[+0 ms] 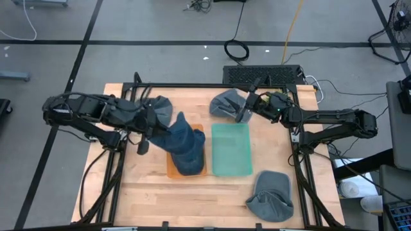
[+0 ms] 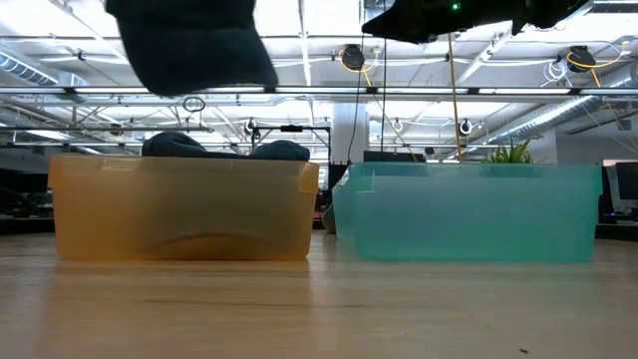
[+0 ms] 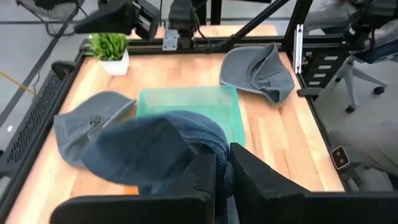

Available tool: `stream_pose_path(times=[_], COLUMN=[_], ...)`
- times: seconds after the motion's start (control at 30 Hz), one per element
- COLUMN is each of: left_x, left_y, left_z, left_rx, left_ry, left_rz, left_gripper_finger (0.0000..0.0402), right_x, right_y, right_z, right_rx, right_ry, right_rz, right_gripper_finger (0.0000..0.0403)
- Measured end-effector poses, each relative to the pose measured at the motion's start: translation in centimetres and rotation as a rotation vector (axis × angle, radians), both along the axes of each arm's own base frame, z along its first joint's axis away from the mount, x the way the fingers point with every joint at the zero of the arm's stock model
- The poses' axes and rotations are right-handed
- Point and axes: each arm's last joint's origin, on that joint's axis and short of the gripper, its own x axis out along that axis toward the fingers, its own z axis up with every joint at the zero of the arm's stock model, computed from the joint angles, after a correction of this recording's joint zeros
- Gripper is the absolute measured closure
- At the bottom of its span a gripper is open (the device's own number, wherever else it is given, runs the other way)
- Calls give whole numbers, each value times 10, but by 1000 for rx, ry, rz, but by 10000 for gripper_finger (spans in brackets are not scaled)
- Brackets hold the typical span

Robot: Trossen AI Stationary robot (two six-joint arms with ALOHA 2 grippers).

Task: Pick & Place hat
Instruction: Put the blue cap into the orange bin

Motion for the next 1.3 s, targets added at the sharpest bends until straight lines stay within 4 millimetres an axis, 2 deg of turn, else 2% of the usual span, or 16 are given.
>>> stream_pose_path(times=[0.33, 0.47, 0.83, 1.3], left_x=[16, 19, 17, 32], left_y=[-12, -15, -22, -27], left_z=[-14, -16, -16, -27], left_rx=[-3, 1, -10, -25], left_ry=[81, 81, 82, 125], left_rz=[35, 94, 81, 122], left_gripper_finger=[379, 379, 379, 379], right_x=[0, 0, 0, 0], right_y=[0, 0, 0, 0], right_z=[0, 0, 0, 0], right_rx=[-20, 18, 16, 20], right_ry=[10, -9, -7, -8], right_rz=[-2, 3, 3, 4], right_gripper_finger=[141, 141, 141, 147])
